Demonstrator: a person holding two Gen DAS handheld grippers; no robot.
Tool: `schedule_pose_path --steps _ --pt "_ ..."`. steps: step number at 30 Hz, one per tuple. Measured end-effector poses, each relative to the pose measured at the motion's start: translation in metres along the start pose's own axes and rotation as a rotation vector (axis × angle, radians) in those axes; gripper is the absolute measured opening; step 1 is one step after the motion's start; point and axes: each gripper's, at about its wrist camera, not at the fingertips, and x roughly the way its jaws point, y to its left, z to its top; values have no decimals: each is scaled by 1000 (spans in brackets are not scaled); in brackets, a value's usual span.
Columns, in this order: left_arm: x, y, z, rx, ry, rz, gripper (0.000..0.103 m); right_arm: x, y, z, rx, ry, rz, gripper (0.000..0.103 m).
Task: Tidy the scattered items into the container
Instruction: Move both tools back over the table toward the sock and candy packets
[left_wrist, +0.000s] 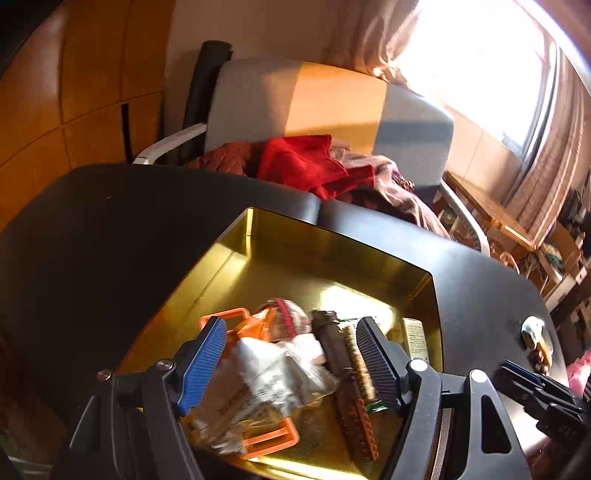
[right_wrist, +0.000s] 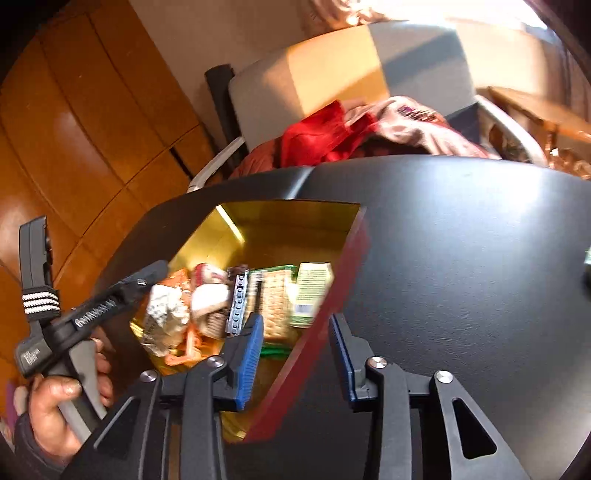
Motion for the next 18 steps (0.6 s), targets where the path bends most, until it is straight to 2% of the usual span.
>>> schedule_pose_path --steps 5,9,13,18 --pt "-15 24 1 -47 -29 32 74 -16 -33 -13 67 -20 -37 42" --pt "-25 17 0 -24 -43 24 74 -24 -67 -27 130 -19 -83 42" --pt "-30 -21 -6 52 -42 -43 74 -38 -112 -44 214 -20 -151 43" --pt "-29 -88 -20 155 -4 -177 75 -67 -167 -66 331 -50 -245 45"
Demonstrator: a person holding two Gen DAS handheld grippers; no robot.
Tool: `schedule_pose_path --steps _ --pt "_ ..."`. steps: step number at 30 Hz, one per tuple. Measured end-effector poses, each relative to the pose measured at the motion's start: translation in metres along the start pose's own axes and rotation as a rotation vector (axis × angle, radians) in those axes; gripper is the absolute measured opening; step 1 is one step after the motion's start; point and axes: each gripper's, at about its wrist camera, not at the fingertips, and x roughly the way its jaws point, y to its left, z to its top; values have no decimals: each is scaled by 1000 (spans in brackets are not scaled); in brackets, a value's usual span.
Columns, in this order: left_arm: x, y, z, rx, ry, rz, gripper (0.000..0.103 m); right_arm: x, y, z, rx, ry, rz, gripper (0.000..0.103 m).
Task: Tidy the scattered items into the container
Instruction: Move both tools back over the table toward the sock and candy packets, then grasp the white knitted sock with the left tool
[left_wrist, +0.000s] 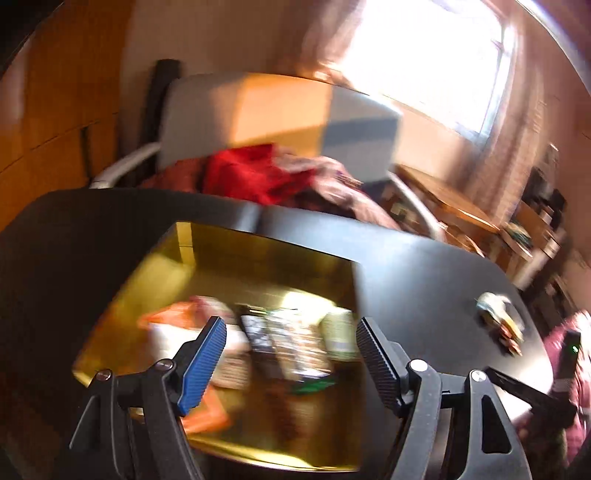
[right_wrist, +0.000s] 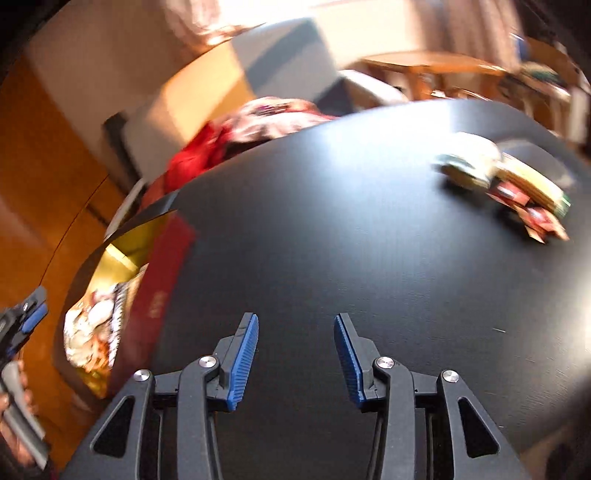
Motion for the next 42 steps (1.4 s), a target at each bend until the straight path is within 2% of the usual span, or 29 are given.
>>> schedule_pose_path --steps 9,13,17,23,29,34,42 --pt "52 -134 -15 235 134 -194 75 -38 -108 -2 186 -75 -135 53" --pt "76 -183 -18 309 183 -247 75 -52 -149 4 252 -111 -185 56" --pt "102 -227 -16 363 223 -288 75 -62 -175 14 290 -140 -206 58" --pt "137 -285 -6 433 257 -360 79 -63 -190 40 283 -169 -195 61" --pt "177 -346 8 527 276 -455 80 -56 -187 61 204 -178 -181 66" --pt "218 -379 21 542 316 -468 80 -42 -184 73 135 -180 -187 66" --pt "266 -428 20 606 369 -502 80 -33 -196 72 169 -190 -183 67"
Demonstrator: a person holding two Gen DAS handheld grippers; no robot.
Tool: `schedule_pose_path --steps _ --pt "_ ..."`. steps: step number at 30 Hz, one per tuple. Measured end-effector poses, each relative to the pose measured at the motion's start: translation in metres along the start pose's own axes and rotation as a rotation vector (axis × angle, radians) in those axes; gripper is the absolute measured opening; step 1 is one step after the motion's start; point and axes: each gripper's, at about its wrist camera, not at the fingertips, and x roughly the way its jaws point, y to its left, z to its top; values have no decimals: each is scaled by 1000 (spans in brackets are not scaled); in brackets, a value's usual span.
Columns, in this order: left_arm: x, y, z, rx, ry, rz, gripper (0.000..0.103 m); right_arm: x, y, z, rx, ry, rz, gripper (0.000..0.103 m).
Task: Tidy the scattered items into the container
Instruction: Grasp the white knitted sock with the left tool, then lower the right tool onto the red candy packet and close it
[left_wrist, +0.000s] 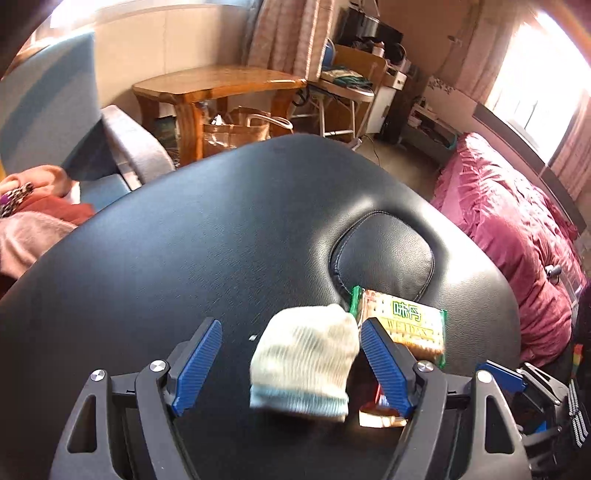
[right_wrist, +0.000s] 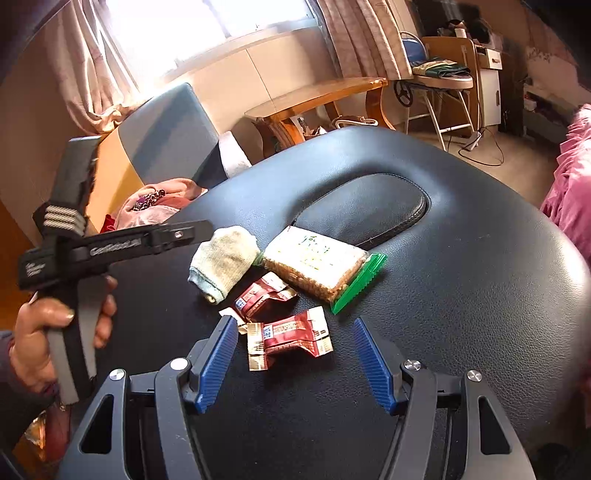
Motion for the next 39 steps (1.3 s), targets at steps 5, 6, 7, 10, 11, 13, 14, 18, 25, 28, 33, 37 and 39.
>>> schedule_pose_path --steps 5,6,7,10,11,13,14,18,25,28,33,37,39 --pt "27 -5 1 20 55 10 78 -1 -5 2 1 -8 2 68" --pt "28 -4 -3 15 61 11 78 -2 -6 3 -1 -12 5 68" --pt "26 -1 -9 10 59 20 77 -2 -6 4 -3 -15 8 68" --pt "16 15 -31 -19 65 89 73 2 3 10 -51 -13 68 68" --pt "10 21 -38 -25 56 111 73 5 8 13 -73 -7 98 68" --pt "-5 34 -56 -56 54 141 72 14 21 18 -119 10 152 68" --pt "-13 41 -65 -83 50 141 72 21 28 20 -139 23 165 68" --pt "-46 66 -103 -183 48 175 72 55 48 29 -196 82 168 68" --pt "-103 83 -184 -275 28 235 72 88 64 19 -203 195 166 69" --pt "-126 84 -219 -291 17 266 72 79 94 -6 -296 242 233 69" --pt "-158 77 -267 -300 7 296 72 58 136 -51 -380 319 375 69" --pt "-179 77 -289 -334 -16 283 73 34 147 -78 -376 337 399 69" --pt "-183 79 -288 -360 -25 260 73 19 143 -85 -335 319 388 71"
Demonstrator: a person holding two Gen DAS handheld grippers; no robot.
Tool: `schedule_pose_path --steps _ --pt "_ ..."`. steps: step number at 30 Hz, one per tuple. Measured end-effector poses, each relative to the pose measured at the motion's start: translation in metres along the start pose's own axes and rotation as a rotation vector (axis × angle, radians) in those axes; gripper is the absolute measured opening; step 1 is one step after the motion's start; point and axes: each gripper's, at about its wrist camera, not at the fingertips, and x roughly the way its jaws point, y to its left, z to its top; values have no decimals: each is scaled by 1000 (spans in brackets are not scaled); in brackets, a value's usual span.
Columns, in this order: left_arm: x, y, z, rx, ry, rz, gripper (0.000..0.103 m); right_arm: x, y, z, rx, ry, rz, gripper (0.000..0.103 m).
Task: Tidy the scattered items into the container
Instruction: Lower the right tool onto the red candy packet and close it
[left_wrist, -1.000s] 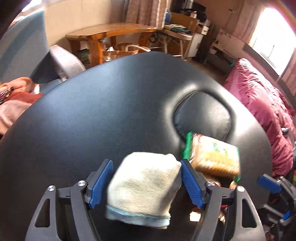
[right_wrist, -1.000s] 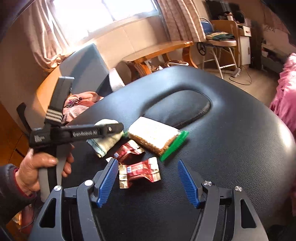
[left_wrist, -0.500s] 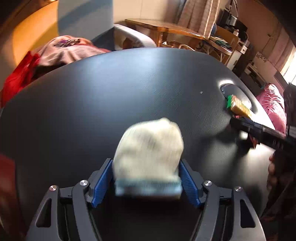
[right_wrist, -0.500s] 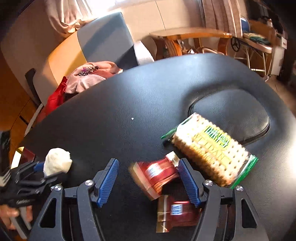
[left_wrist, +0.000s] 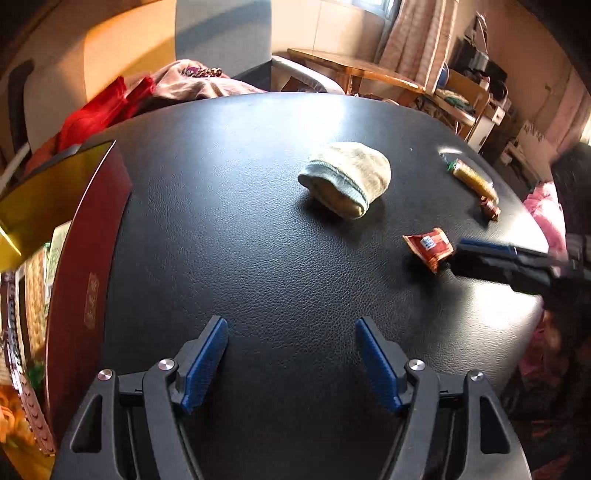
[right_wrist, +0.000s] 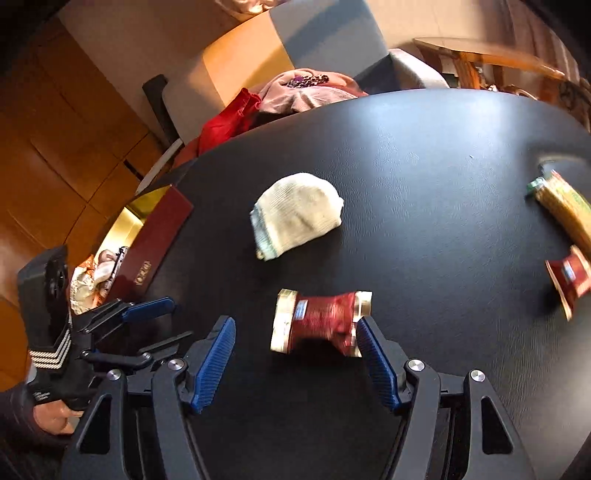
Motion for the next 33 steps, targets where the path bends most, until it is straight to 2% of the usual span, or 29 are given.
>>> schedule_pose_path --steps 2,5,8,12,15,18,22,24,29,33 --pt "-5 0 13 -4 -28 0 73 -14 -1 -8 42 -31 -27 72" --pt "-7 -11 45 53 -64 -10 76 -32 -3 -21 96 -75 -75 72" --pt "4 -26 83 103 -78 -25 80 -45 -2 -23 85 -89 -118 72" --pt "33 -53 128 203 -57 -26 81 -44 0 -19 73 -91 -130 73" --pt "62 -79 143 276 -19 -16 82 -41 -3 -17 74 -94 -118 75" --pt "83 -85 149 296 12 3 80 -36 -5 -14 71 -93 -102 75" --pt "97 -71 149 220 42 -24 79 -31 -6 -10 55 -105 -96 75" --pt "97 -63 144 184 42 -34 75 -30 -7 -8 52 -113 -100 75" --pt "82 -44 119 106 26 -35 73 -24 -8 -5 70 -99 -94 75" --pt "61 -27 84 52 20 -59 73 -24 -5 -6 72 -102 -96 73"
